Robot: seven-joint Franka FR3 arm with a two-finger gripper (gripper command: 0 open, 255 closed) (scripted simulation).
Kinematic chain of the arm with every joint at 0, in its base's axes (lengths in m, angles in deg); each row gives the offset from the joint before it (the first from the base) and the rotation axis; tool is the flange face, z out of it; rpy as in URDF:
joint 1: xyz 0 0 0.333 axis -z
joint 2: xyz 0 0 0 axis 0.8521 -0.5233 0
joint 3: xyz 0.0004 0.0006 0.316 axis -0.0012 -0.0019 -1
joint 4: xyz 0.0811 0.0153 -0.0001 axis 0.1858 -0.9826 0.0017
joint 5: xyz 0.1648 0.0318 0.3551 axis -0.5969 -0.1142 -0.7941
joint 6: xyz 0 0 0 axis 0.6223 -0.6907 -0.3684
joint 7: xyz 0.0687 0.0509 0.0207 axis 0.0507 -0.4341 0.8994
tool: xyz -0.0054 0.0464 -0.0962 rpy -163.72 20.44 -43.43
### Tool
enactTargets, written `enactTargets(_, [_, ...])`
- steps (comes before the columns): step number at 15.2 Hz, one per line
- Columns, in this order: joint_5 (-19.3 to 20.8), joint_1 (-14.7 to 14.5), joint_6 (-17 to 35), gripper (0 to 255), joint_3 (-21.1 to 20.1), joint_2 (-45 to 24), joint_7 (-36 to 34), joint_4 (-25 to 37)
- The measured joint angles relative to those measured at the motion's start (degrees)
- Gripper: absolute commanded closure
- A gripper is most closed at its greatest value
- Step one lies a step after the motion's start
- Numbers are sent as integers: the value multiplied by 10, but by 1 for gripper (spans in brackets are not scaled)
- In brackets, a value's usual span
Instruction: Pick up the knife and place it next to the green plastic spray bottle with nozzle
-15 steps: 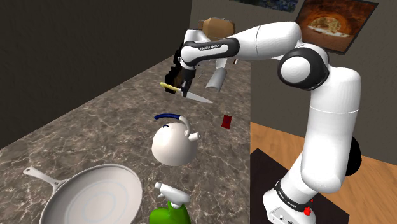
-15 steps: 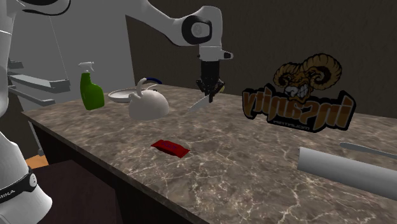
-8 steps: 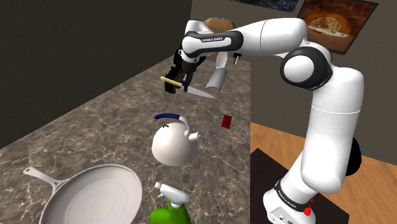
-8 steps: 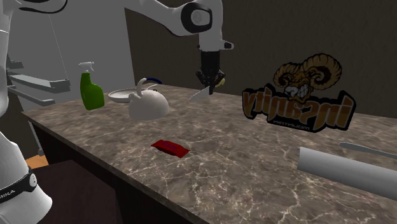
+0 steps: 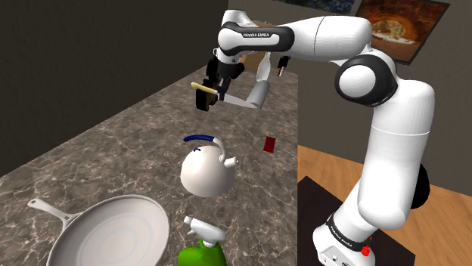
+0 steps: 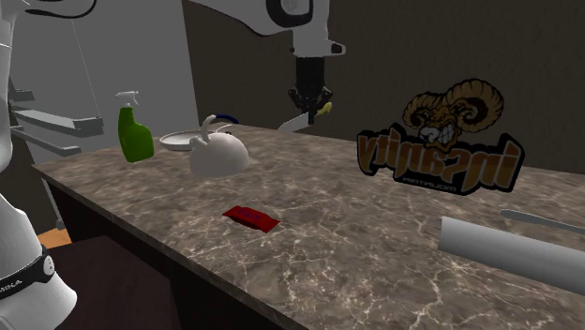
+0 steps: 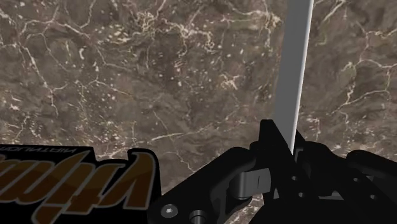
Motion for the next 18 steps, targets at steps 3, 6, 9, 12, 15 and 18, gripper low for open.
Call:
enactTargets(3, [0,1,-23,255,1,-3,1,26])
enactTargets(6, [0,1,-48,255,0,-4,0,52])
enactTargets(9, [0,1,-74,255,0,-8,-1,82])
enactTargets(12, [0,2,-99,255,0,-14,0,113])
enactTargets(15, [-1,3,-126,255,1,-19,0,144])
enactTargets(18, [-1,3,-155,255,1,-30,-1,185])
